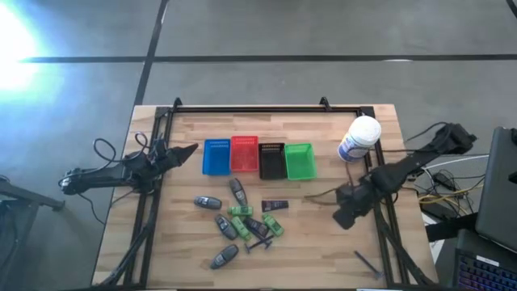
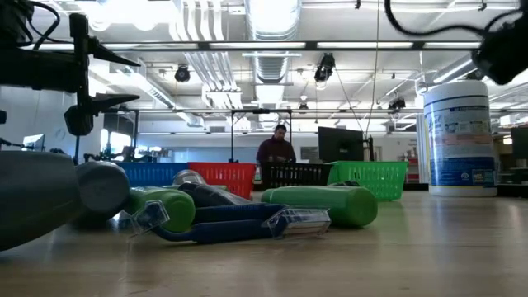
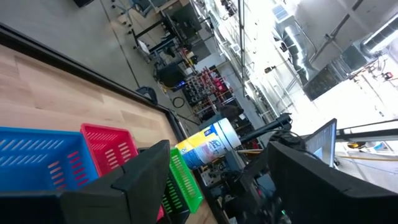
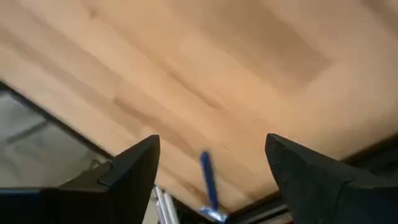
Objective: Pick & Place Travel size toiletries
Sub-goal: Put the blue razor into the green bin
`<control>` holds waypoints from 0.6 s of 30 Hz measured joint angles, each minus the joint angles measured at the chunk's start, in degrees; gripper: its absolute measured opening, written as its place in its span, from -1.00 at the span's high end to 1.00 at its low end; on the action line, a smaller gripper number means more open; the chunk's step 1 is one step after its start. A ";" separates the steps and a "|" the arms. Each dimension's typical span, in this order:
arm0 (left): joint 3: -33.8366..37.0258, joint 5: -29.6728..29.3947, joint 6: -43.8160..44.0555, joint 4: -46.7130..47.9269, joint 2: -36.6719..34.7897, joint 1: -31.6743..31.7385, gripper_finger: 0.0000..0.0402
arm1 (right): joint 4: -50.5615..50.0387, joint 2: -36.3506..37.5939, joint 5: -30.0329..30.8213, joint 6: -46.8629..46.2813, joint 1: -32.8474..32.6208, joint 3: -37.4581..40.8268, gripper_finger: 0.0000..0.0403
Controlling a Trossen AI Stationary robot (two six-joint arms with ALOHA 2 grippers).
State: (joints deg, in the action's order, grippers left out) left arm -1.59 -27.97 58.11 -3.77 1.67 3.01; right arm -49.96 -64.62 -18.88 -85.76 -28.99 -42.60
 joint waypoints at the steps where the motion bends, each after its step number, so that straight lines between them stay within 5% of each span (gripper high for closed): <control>1: 0.01 0.06 0.00 0.02 0.00 0.00 -0.36 | 1.31 -2.23 -0.86 0.45 -0.85 -1.30 -0.39; 13: 0.01 1.48 -0.02 0.52 0.17 -0.03 -0.36 | 3.01 -24.16 -21.27 -7.74 -13.31 -8.86 -0.42; 18: 0.01 1.57 -0.02 0.94 0.17 -0.04 -0.36 | 11.52 -29.30 -22.43 -14.22 -18.39 -9.70 -0.54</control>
State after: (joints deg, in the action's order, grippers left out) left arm -1.58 -26.41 58.08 -2.83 1.85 2.96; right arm -38.44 -93.92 -41.30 -99.98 -47.37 -52.30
